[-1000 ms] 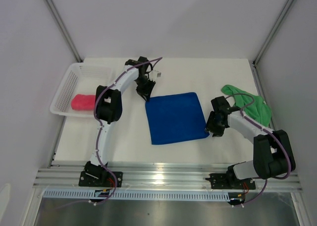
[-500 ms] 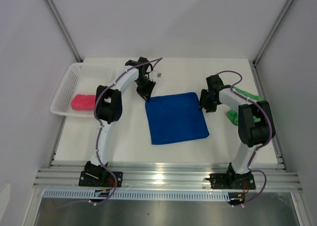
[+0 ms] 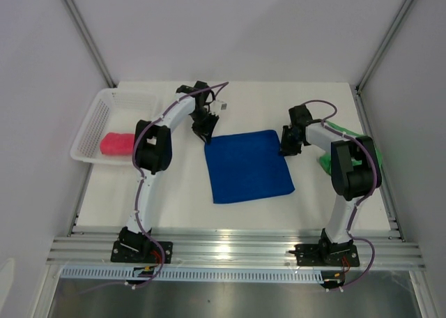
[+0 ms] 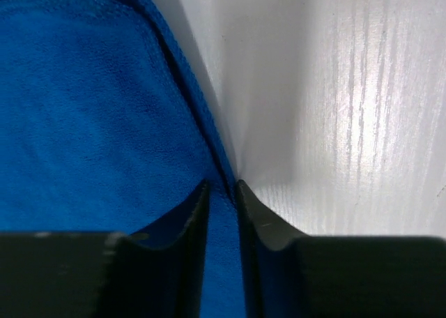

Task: Roll the towels
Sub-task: Fold the towel

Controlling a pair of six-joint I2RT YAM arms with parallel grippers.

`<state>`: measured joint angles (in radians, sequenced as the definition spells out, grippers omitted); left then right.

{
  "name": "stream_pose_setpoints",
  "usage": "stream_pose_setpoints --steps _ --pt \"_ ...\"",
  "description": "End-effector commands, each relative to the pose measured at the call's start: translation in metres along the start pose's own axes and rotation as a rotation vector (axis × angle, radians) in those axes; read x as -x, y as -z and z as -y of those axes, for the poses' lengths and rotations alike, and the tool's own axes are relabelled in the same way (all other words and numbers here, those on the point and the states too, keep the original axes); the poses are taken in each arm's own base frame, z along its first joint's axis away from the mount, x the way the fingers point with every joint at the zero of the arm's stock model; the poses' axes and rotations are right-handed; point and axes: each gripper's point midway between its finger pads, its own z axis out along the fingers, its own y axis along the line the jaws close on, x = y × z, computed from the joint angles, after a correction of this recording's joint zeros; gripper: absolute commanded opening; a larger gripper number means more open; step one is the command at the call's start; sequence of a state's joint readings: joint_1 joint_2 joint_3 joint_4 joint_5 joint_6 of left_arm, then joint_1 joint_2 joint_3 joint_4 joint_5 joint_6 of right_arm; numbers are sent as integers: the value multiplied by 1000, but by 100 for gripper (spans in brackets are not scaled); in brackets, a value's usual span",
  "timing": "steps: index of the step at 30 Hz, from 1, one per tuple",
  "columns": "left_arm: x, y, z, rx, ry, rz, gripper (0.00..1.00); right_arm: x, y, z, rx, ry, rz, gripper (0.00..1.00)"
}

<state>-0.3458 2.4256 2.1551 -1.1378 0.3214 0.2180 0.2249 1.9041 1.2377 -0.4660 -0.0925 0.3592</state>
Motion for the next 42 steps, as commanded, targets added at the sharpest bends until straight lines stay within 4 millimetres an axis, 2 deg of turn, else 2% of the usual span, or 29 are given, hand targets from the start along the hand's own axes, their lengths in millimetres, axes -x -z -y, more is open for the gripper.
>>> stream_pose_setpoints --steps 1,3,4,7,8,10,14,15,18,19,20,23,24,26,27,32,33,34,36,39,40,42 --pt "10 12 6 -10 -8 46 18 -13 1 4 -6 -14 -32 29" --pt "12 15 7 -5 -11 59 23 -13 7 8 -19 -43 -25 33" --pt "16 22 7 1 -17 80 25 -14 14 14 -45 -59 -15 39" --pt "25 33 7 20 -32 120 36 -13 31 29 -78 -146 3 48" --pt "28 38 7 31 -37 133 40 -20 34 36 -90 -170 -9 49" --pt "29 43 6 45 -44 141 42 -28 43 42 -97 -208 -13 51" --pt "22 46 2 79 -44 127 43 -57 60 50 -111 -238 -31 52" --pt "24 53 4 84 -49 143 43 -71 64 52 -109 -245 -41 53" --pt "26 61 9 76 -53 165 44 -90 68 50 -73 -276 -60 52" --pt "25 64 11 71 -51 164 44 -105 64 53 -73 -288 -84 52" --pt "23 66 13 65 -49 161 44 -111 63 53 -64 -304 -90 51" --pt "7 71 23 31 -33 127 45 -128 60 48 -13 -335 -110 50" --pt "-10 60 27 1 -18 84 45 -130 59 47 -3 -336 -109 48" --pt "-15 71 37 -5 -37 111 46 -137 58 47 3 -341 -118 45" --pt "-27 65 40 -16 -37 85 46 -137 58 46 11 -341 -113 41" --pt "-63 59 59 -65 -47 20 48 -144 61 40 33 -323 -121 22" --pt "-67 60 62 -71 -52 16 48 -147 61 35 39 -314 -128 14" --pt "-76 55 63 -77 -45 -4 48 -150 61 32 41 -310 -132 10" --pt "-77 63 64 -67 -63 13 48 -157 60 23 57 -318 -141 4" --pt "-73 75 60 -25 -92 35 49 -179 58 -7 103 -274 -186 3" --pt "-69 80 58 -6 -109 48 49 -194 59 -25 124 -258 -219 3" --pt "-63 90 56 16 -132 73 50 -206 60 -53 189 -235 -253 6"
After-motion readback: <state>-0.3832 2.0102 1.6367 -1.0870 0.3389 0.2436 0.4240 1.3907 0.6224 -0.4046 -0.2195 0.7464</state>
